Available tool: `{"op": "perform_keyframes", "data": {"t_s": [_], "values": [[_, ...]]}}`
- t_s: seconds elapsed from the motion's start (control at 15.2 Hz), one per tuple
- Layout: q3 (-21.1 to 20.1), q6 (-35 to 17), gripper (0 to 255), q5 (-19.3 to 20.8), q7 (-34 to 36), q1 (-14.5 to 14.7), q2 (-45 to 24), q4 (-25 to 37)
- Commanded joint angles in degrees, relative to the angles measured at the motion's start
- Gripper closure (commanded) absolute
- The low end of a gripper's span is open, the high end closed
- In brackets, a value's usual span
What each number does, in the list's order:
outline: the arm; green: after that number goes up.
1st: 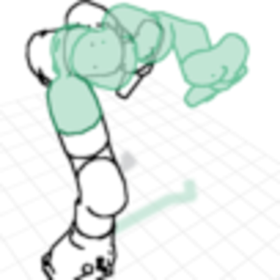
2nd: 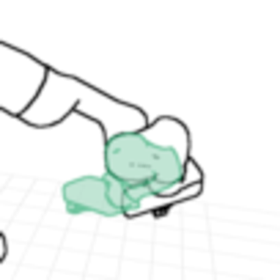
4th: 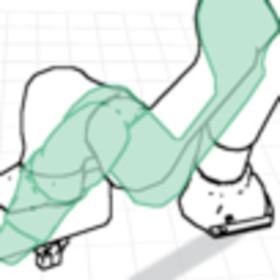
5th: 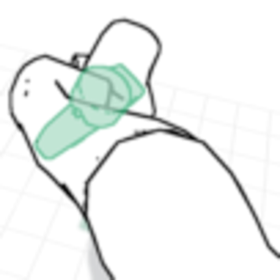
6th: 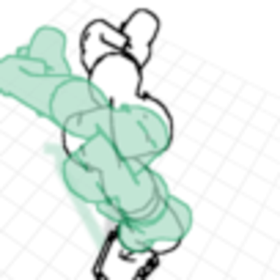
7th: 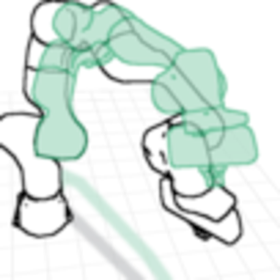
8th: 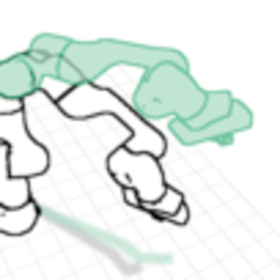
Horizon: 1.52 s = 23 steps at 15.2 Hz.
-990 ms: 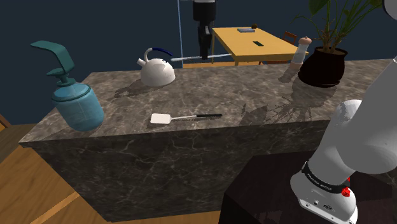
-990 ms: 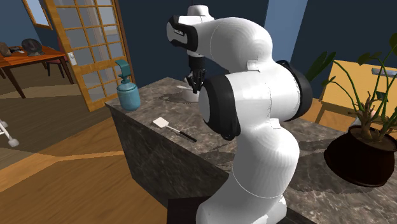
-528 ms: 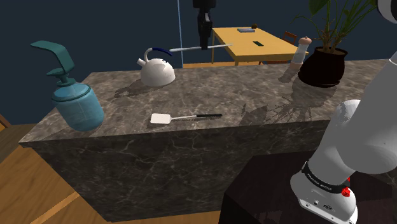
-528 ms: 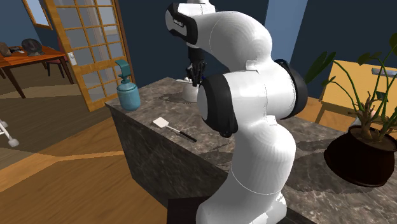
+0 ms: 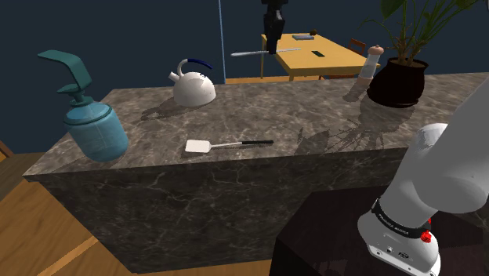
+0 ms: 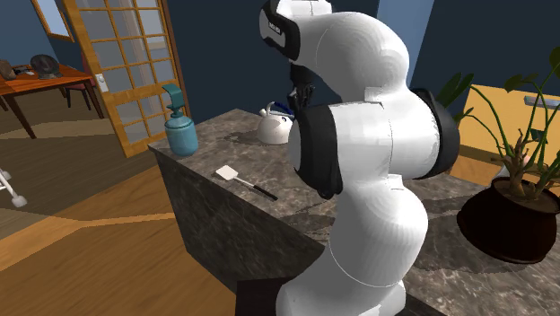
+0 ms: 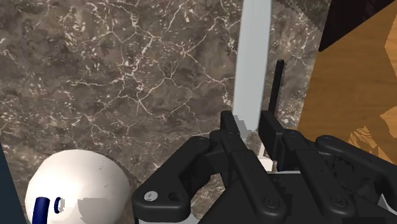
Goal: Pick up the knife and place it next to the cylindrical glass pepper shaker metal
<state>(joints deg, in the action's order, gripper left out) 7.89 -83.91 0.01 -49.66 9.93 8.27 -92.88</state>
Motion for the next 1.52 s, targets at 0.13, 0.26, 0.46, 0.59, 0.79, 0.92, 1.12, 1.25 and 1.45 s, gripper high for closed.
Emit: {"op": "perform_keyframes", "data": {"t_s": [0.13,0.26,0.46,0.59,0.79,0.92,1.12,1.25,1.45], "values": [[3.1,0.0,255,1.1,-5.5,-2.3,3.1,-3.0],[4.8,0.1,255,1.6,-8.2,-3.4,3.9,-3.8],[7.3,0.2,255,2.4,-12.3,-5.0,4.7,-4.4],[9.0,0.3,255,2.9,-15.1,-6.1,4.9,-4.4],[11.7,0.4,255,3.5,-19.4,-7.7,4.8,-4.0],[13.6,0.6,255,3.8,-22.4,-8.8,4.4,-3.4],[16.5,0.7,255,4.0,-27.0,-10.4,3.2,-2.0],[18.5,0.8,255,4.0,-30.1,-11.5,2.0,-0.7],[21.6,1.1,255,3.4,-35.1,-13.2,-0.3,1.8]]}}
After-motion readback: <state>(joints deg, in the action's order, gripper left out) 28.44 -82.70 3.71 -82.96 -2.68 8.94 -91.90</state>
